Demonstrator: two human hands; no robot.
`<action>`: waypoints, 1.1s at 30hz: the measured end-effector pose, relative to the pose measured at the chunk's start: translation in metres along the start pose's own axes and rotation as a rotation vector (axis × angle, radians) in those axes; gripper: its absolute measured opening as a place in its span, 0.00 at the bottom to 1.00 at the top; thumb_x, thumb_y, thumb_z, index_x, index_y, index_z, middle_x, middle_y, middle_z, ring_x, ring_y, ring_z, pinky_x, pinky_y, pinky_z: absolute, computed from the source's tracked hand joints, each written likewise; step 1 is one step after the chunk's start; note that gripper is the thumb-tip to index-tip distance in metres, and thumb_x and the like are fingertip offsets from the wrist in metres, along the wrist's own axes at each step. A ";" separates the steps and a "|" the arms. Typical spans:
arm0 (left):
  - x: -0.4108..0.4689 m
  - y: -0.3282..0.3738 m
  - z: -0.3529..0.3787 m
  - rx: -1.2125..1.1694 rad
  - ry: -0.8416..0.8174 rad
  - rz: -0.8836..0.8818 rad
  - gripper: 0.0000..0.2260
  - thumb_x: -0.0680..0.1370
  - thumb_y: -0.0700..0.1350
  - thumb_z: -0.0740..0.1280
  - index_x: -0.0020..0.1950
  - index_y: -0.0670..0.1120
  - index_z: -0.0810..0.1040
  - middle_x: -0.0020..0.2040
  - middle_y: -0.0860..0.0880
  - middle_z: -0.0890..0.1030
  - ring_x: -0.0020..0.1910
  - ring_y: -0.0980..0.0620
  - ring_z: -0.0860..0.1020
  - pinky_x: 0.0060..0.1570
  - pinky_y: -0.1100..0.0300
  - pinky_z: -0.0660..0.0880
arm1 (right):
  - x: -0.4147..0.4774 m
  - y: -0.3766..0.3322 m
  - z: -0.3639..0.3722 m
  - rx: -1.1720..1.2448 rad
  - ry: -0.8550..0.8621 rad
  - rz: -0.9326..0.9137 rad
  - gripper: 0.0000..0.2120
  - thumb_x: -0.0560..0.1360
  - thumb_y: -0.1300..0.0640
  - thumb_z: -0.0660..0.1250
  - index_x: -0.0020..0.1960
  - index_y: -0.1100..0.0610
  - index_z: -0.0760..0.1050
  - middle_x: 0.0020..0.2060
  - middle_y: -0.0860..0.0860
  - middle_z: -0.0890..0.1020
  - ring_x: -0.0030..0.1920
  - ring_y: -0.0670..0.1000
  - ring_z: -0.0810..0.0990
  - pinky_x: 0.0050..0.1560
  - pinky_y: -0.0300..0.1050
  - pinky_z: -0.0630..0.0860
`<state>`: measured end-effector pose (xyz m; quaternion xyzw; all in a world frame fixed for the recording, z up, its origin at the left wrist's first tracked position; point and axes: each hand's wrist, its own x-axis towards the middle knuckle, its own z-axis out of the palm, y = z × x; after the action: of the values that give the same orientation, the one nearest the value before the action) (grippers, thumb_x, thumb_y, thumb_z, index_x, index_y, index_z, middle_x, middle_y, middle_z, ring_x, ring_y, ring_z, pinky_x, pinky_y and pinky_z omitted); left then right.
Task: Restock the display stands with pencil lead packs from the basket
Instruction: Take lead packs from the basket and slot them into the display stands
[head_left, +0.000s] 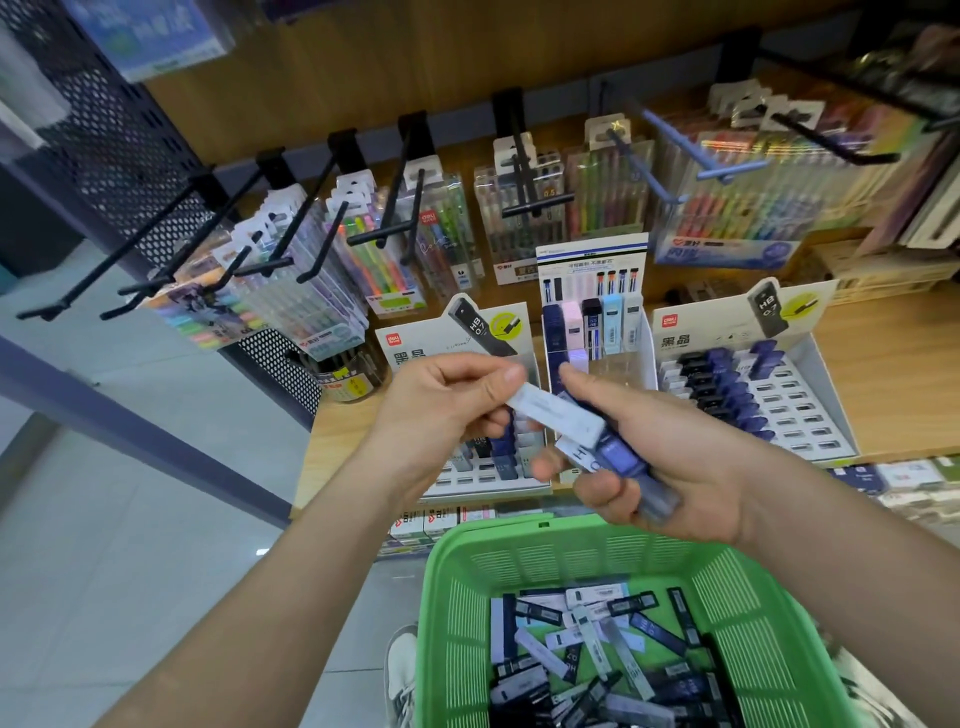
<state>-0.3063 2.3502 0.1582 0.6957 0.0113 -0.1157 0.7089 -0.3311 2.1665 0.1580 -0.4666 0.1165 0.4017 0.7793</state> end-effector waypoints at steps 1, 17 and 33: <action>0.002 0.000 -0.002 0.006 0.056 0.008 0.06 0.65 0.46 0.74 0.39 0.46 0.86 0.31 0.47 0.82 0.27 0.57 0.76 0.29 0.68 0.74 | -0.002 -0.001 -0.003 -0.035 -0.033 0.010 0.21 0.73 0.40 0.65 0.50 0.57 0.80 0.36 0.59 0.82 0.19 0.46 0.69 0.17 0.33 0.64; 0.049 -0.001 0.033 0.290 0.219 0.066 0.04 0.72 0.45 0.75 0.41 0.46 0.84 0.31 0.46 0.83 0.29 0.54 0.79 0.31 0.66 0.77 | -0.036 -0.054 -0.072 -0.184 0.448 -0.301 0.04 0.79 0.63 0.64 0.51 0.56 0.75 0.32 0.55 0.80 0.25 0.48 0.70 0.18 0.33 0.60; 0.166 -0.017 0.097 0.994 0.157 0.250 0.10 0.78 0.48 0.68 0.45 0.42 0.83 0.37 0.41 0.83 0.40 0.42 0.82 0.46 0.50 0.79 | -0.059 -0.067 -0.100 -0.037 0.480 -0.396 0.04 0.78 0.64 0.64 0.53 0.58 0.74 0.32 0.56 0.79 0.23 0.47 0.69 0.17 0.33 0.61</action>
<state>-0.1623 2.2298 0.1153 0.9511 -0.0752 0.0310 0.2980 -0.3010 2.0371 0.1796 -0.5760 0.1966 0.1224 0.7840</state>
